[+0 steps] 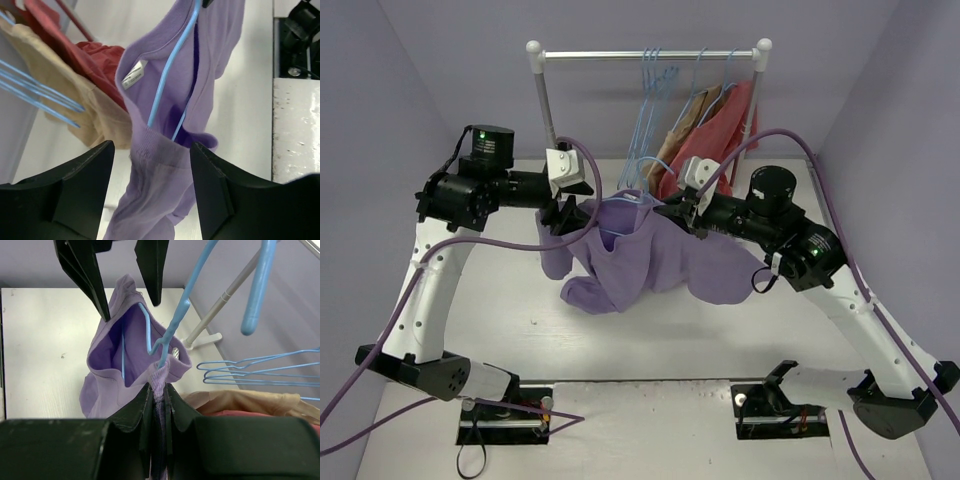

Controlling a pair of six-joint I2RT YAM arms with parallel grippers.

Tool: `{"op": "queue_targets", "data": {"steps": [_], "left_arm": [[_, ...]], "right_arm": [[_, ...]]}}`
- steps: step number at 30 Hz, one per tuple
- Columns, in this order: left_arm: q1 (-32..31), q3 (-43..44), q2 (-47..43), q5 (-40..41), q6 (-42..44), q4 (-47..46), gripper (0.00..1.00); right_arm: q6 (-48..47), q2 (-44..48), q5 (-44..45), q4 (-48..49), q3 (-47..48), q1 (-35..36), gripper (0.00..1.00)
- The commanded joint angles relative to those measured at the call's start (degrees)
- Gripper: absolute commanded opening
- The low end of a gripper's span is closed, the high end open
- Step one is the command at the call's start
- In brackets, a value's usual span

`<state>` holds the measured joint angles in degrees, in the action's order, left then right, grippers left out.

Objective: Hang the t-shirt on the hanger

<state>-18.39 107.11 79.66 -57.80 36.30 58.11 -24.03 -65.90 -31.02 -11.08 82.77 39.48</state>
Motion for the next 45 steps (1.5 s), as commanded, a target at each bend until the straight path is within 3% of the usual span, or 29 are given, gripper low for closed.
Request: {"op": "queue_targets", "data": {"steps": [1,14,21,25,36,39,42,45], "left_arm": [[0.29,-1.08,0.24,-6.82,3.43,0.52,0.55],[0.29,-6.35,-0.55,-7.9,4.48,1.13,0.35],[0.2,-8.08,-1.19,-11.45,4.39,1.13,0.0],[0.1,-8.84,-2.96,-12.92,4.86,1.32,0.0],[0.2,-12.73,-9.25,-7.22,3.27,1.53,0.0],[0.2,-13.53,-9.8,-6.98,-0.1,-1.17,0.0],[0.2,-14.92,-10.92,-6.8,-2.72,-3.87,0.0],[0.29,-16.54,-12.72,-6.7,-4.35,-6.09,0.0]], "right_arm": [[-0.15,2.05,-2.35,7.3,-0.12,0.42,0.0],[-0.31,2.88,-3.8,7.3,-1.58,0.49,0.0],[0.04,3.12,-4.93,7.3,-2.0,0.42,0.0],[0.31,2.79,-5.28,7.3,-2.64,0.42,0.0],[1.81,3.44,-2.87,7.3,-7.06,0.5,0.0],[2.33,4.39,-0.78,7.21,-8.53,0.42,0.05],[2.94,6.03,2.17,7.3,-10.34,0.42,0.18],[3.18,7.31,5.41,7.29,-12.46,0.34,0.21]]}}
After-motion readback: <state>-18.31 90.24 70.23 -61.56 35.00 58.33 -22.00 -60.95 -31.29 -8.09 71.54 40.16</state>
